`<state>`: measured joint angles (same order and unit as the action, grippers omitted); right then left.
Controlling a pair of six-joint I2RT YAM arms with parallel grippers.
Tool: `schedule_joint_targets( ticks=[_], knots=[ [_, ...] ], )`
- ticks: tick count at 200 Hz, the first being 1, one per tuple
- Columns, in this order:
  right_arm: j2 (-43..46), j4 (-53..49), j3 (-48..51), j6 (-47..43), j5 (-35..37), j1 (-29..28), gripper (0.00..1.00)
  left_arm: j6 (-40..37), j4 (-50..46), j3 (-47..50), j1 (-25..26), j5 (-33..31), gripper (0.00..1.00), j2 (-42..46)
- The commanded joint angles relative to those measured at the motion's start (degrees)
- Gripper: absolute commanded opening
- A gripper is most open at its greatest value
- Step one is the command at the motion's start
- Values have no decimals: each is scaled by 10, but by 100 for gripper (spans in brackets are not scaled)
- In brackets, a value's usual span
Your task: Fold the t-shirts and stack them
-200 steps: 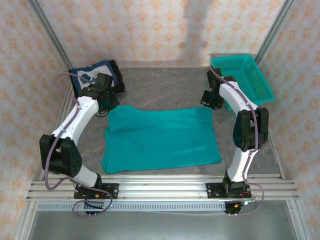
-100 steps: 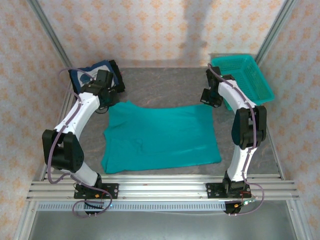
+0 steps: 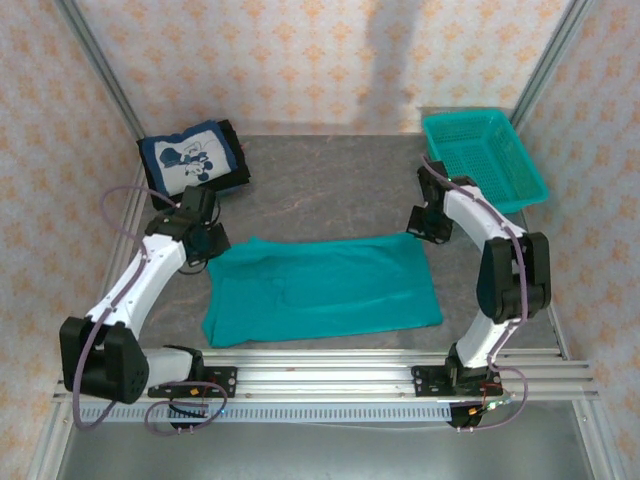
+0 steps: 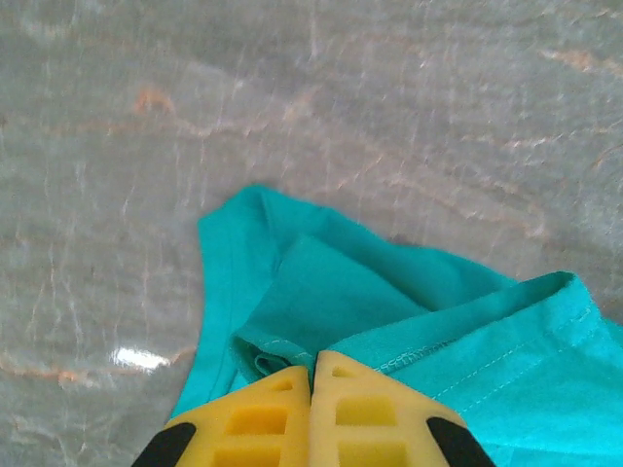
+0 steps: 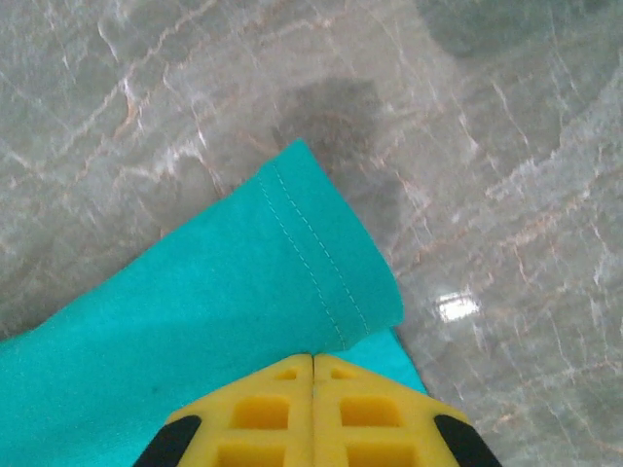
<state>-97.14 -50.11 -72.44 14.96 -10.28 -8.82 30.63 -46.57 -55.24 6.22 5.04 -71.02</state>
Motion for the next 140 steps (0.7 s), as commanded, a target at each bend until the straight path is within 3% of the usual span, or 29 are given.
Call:
schedule_joint_targets(
  ticks=[1,59,140],
  knots=[
    [36,-2,39,16,5,3,0,38,-22,36,-4,3,0,28],
    [102,2,130,48,-15,3,0,77,-37,113,3,16,0,73],
    [131,17,220,81,-24,1,0,114,-46,174,25,-6,0,66]
  ],
)
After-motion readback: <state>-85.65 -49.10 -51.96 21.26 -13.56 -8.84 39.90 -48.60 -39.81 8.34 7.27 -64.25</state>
